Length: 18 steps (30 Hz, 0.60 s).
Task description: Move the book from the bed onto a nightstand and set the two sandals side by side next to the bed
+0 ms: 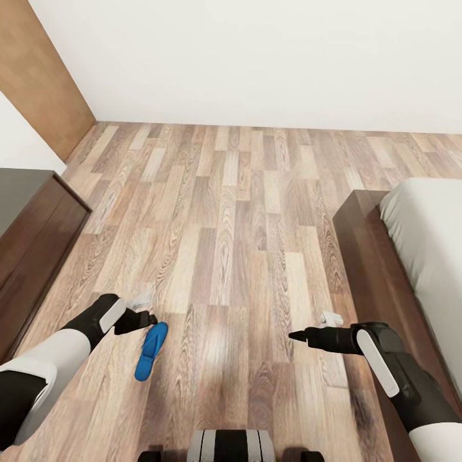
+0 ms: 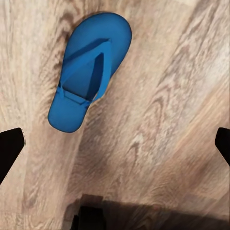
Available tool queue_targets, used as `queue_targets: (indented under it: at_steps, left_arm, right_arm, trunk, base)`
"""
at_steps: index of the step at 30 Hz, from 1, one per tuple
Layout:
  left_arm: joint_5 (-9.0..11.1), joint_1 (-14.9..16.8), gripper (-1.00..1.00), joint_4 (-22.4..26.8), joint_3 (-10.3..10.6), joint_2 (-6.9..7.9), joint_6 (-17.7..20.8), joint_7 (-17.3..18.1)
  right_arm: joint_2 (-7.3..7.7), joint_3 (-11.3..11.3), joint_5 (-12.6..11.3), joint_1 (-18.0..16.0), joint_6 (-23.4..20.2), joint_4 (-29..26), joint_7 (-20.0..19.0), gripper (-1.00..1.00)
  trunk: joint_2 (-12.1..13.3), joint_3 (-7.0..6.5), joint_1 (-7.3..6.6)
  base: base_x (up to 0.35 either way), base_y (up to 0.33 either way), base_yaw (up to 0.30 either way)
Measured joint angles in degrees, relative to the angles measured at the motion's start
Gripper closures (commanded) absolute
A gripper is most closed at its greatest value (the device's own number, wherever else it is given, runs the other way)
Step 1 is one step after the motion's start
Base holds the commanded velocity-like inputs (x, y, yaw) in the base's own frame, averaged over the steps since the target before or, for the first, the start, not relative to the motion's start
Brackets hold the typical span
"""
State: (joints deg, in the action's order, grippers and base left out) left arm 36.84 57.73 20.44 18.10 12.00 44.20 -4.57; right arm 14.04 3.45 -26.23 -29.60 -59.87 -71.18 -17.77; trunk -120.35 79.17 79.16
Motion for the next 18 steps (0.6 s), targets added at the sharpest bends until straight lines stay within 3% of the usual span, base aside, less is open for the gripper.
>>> queue_targets:
  at_steps: [18]
  left_arm:
    - [0.01,3.08,-1.00,-0.04,-0.03,0.70,1.00,-3.03]
  right_arm:
    - [0.47,-0.68,0.00,0.20,0.00,-0.50,-0.02,-1.00]
  trunk:
    - [-7.22,4.89,3.95]
  base:
    - [0.000,0.000,0.000]
